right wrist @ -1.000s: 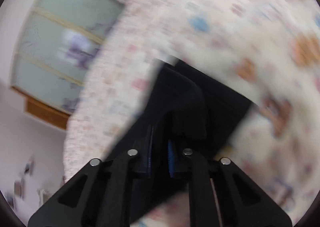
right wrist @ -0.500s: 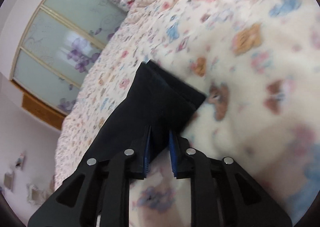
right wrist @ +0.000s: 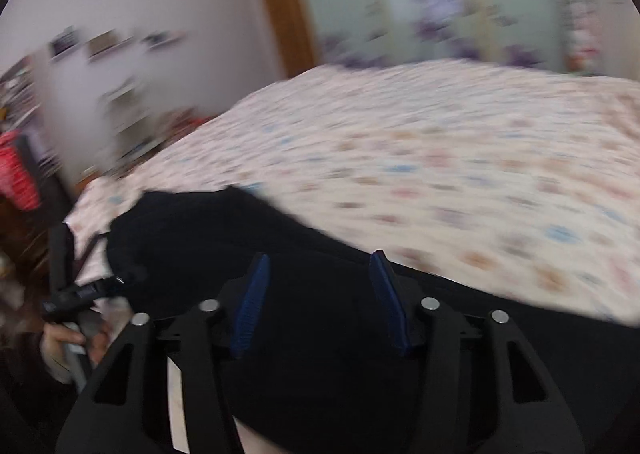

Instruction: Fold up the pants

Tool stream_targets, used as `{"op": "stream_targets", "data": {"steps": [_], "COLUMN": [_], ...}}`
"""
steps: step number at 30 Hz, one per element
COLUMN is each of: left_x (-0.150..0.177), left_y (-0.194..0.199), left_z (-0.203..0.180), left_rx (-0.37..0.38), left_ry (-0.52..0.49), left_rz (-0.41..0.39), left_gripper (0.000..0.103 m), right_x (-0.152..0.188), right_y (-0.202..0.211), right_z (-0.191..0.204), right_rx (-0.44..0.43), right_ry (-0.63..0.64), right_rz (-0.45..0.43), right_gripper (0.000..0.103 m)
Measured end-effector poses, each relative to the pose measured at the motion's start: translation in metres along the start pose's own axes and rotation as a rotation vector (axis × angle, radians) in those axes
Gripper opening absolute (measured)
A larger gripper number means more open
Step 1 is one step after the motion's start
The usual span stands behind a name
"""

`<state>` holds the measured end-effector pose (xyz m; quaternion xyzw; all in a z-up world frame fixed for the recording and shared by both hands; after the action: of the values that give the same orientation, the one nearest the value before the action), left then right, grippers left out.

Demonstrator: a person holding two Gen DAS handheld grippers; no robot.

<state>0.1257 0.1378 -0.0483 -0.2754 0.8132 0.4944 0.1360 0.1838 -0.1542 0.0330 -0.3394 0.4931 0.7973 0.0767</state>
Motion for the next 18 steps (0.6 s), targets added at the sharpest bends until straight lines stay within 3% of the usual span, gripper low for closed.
{"op": "stream_targets", "data": {"steps": [5, 13, 14, 15, 18], "left_x": [-0.002, -0.005, -0.005, -0.005, -0.006], "left_y": [0.01, 0.013, 0.014, 0.014, 0.016], "left_z": [0.005, 0.006, 0.006, 0.007, 0.009], "left_rx": [0.088, 0.125, 0.132, 0.137, 0.152], "left_ry": [0.036, 0.054, 0.057, 0.061, 0.071], "left_rz": [-0.046, -0.054, -0.055, -0.055, -0.06], "left_gripper": [0.101, 0.101, 0.101, 0.101, 0.101], "right_x": [-0.041, -0.048, -0.045, -0.045, -0.053], "right_y": [-0.086, -0.149, -0.154, -0.16, -0.164], "right_z": [0.037, 0.056, 0.06, 0.061, 0.056], "right_rx": [-0.073, -0.069, -0.065, -0.031, 0.02], "right_ry": [0.09, 0.233, 0.261, 0.285, 0.264], "right_rz": [0.151, 0.324, 0.332, 0.336, 0.318], "right_gripper": [0.053, 0.053, 0.045, 0.013, 0.007]}}
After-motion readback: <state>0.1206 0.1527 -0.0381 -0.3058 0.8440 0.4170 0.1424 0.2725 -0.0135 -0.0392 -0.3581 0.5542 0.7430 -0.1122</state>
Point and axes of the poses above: each gripper's, at about its wrist camera, not at the fingertips, and y roughly against the way its jaws point, z to its left, x to its underside, the point moved 4 cm from there along -y, roughly the way its jaws point, and after that the axes turned 12 degrees about z, right-handed, at the moved point
